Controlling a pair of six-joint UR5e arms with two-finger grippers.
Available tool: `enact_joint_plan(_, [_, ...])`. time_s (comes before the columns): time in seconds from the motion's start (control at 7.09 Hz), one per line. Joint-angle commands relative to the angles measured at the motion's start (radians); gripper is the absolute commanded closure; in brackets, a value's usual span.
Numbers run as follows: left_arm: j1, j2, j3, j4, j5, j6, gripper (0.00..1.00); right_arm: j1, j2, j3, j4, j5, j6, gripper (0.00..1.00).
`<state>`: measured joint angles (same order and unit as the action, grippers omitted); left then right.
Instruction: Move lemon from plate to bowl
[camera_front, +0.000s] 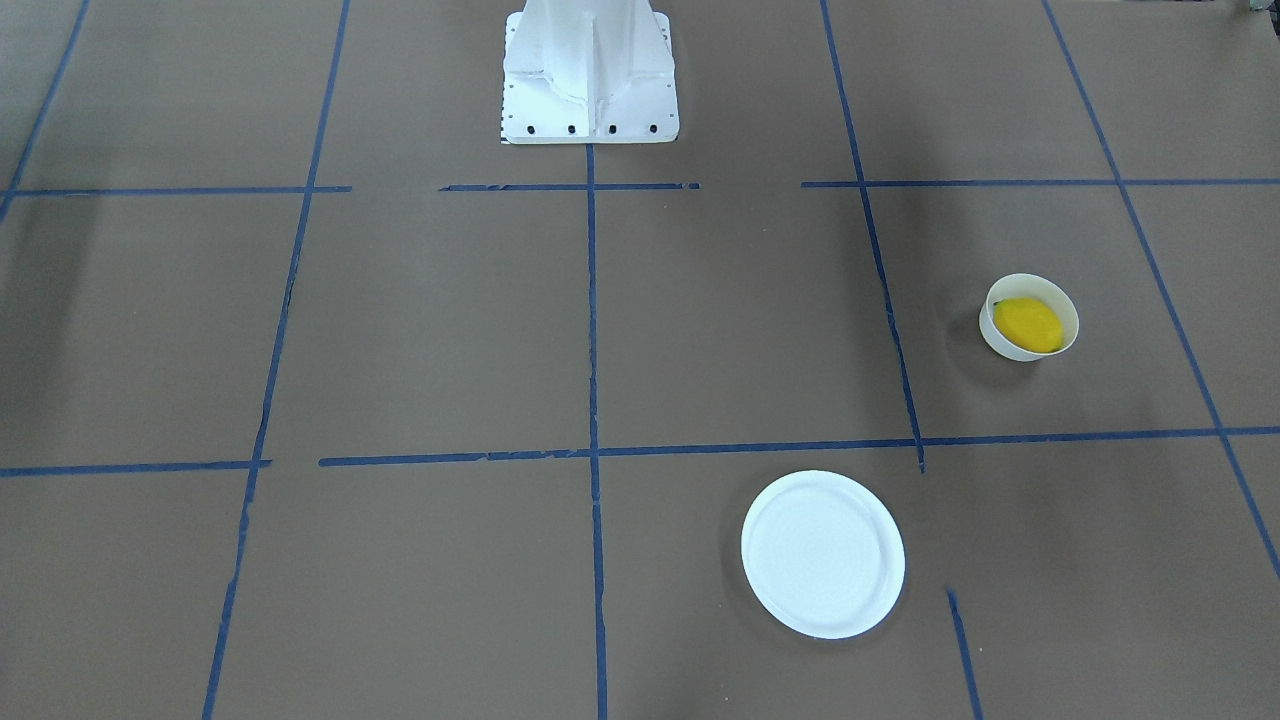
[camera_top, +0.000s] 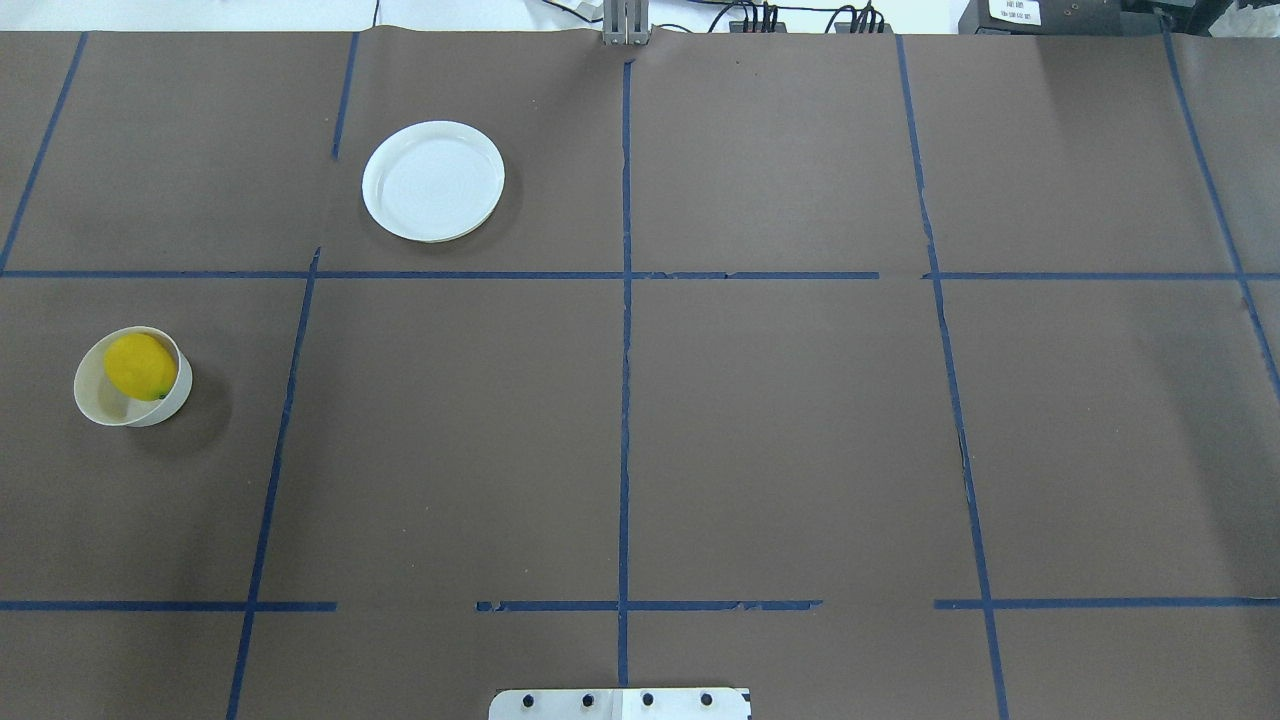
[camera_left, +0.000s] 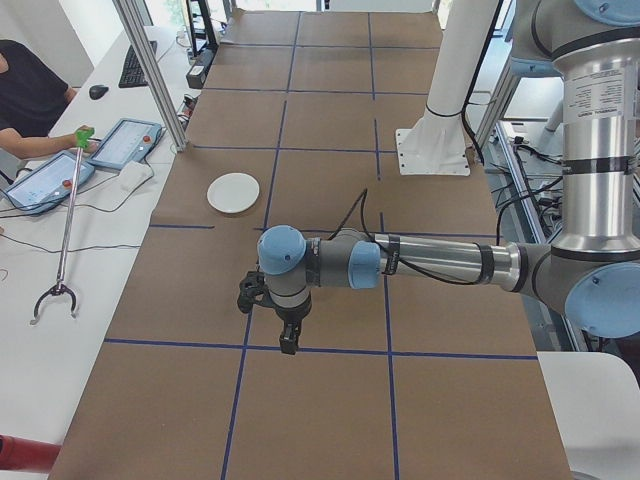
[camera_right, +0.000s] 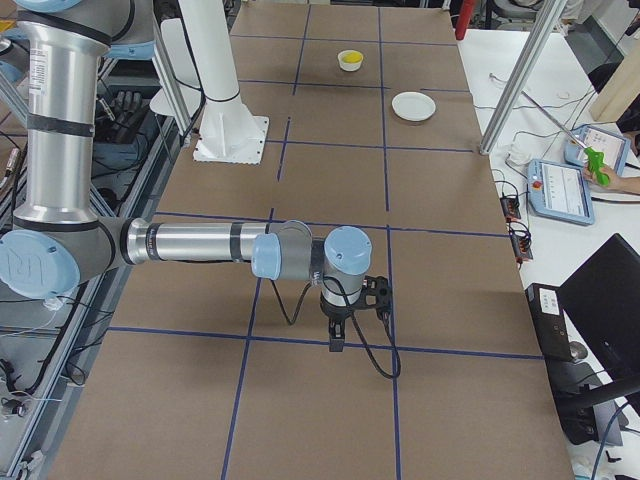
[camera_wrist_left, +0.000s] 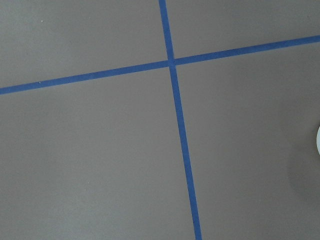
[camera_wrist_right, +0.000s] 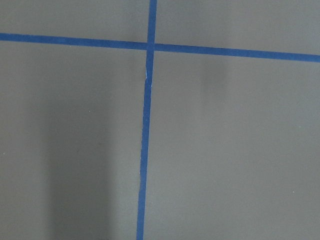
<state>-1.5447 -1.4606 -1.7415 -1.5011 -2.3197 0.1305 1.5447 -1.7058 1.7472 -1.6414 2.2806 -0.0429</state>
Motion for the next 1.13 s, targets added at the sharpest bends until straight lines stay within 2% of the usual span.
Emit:
enact_joint_plan(0.0, [-0.014,0.023,0.005,0.002,-0.001,0.047,0.0,0.0,0.0,0.0,0.0,0.0,0.0,0.0])
enact_joint_plan(0.99, [-0.029,0.022,-0.001,0.002,-0.004,0.047,0.0,0.0,0.0,0.0,0.0,0.0,0.0,0.0])
